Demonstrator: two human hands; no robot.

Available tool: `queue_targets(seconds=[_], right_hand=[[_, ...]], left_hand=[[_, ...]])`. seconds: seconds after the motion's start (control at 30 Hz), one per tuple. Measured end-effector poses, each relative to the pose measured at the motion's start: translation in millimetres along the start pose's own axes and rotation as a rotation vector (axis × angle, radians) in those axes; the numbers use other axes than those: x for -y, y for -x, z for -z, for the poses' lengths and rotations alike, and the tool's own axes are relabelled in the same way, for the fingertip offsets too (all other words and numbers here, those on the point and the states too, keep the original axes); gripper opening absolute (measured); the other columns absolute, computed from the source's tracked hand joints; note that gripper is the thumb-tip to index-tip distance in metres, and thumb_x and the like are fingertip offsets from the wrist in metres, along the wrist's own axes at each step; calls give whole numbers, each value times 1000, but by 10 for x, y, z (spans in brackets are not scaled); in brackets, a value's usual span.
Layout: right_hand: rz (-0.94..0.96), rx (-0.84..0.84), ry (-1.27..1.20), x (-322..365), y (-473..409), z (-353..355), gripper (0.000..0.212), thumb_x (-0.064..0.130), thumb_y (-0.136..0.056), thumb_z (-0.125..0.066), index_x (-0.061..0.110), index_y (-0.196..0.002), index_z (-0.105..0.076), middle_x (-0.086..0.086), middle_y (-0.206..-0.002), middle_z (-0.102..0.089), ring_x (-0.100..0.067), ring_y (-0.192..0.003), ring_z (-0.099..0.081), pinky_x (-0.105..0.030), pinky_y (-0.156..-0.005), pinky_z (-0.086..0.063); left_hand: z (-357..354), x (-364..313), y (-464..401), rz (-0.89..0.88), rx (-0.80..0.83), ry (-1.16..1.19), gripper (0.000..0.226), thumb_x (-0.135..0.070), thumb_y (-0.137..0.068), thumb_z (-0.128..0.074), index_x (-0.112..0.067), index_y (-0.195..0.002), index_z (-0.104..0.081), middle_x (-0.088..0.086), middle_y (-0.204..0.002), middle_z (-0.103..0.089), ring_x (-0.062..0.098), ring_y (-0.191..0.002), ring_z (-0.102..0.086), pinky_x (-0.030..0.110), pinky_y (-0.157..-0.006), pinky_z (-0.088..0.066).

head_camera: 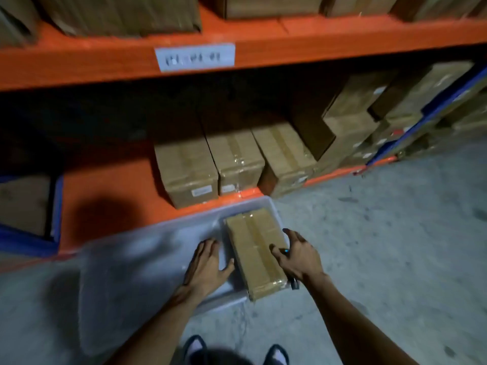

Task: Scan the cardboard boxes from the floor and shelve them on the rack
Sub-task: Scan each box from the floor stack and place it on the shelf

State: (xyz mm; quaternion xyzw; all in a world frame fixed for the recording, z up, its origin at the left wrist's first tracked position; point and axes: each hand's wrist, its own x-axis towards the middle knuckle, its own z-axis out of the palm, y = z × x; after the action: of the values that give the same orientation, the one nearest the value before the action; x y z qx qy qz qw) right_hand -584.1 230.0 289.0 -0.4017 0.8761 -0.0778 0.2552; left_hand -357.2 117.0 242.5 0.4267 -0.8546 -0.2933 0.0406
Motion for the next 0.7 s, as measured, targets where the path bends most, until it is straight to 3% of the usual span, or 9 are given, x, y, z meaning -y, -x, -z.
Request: queue_targets(seconds=[0.17, 0.23, 0.47, 0.57, 0.7], right_hand=[[-2, 105, 4, -872, -160, -827, 64, 57, -92, -62, 31, -149, -48, -3, -144, -60, -31, -123, -62, -38, -95, -52], [-16, 133, 31, -1228, -295, -1150, 71, 57, -94, -63, 26, -154, -42, -9, -141, -61, -36, -123, -61, -41, -94, -52], [-96, 165, 36, -2212, -888, -2227, 73, 56, -93, -64, 19, -153, -44, -16, -132, -67, -40, -117, -65, -42, -91, -52], [-159, 141, -5, -2444, -1181, -2600, 74, 55, -93, -66, 16, -151, -41, -20, -130, -67, -41, -117, -65, -42, -93, -52], [-208, 67, -49, -2605, -1423, -2991, 66, 47, -98, -65, 8, -146, -42, -24, -127, -65, -44, -115, -64, -45, -91, -51]], left_hand=[[-1313, 31, 4, 2, 91, -21, 68, -51, -85, -55, 3, -126, -61, 19, -122, -63, 35, -114, -61, 35, -102, -40], [-1797, 63, -62, -9, 97, -40, 68, -52, -82, -51, 3, -120, -63, 19, -114, -66, 35, -106, -63, 31, -96, -37], [-3308, 413, -185, -60, 130, -52, 67, -54, -96, -42, 6, -115, -66, 23, -111, -68, 38, -101, -67, 42, -88, -56], [-3816, 568, -225, -74, 108, -71, 66, -53, -89, -56, 8, -113, -66, 23, -110, -68, 38, -100, -67, 41, -88, -55], [-4247, 687, -318, -68, 159, -144, 80, -56, -82, -64, 12, -122, -60, 29, -125, -61, 44, -115, -62, 50, -97, -52]])
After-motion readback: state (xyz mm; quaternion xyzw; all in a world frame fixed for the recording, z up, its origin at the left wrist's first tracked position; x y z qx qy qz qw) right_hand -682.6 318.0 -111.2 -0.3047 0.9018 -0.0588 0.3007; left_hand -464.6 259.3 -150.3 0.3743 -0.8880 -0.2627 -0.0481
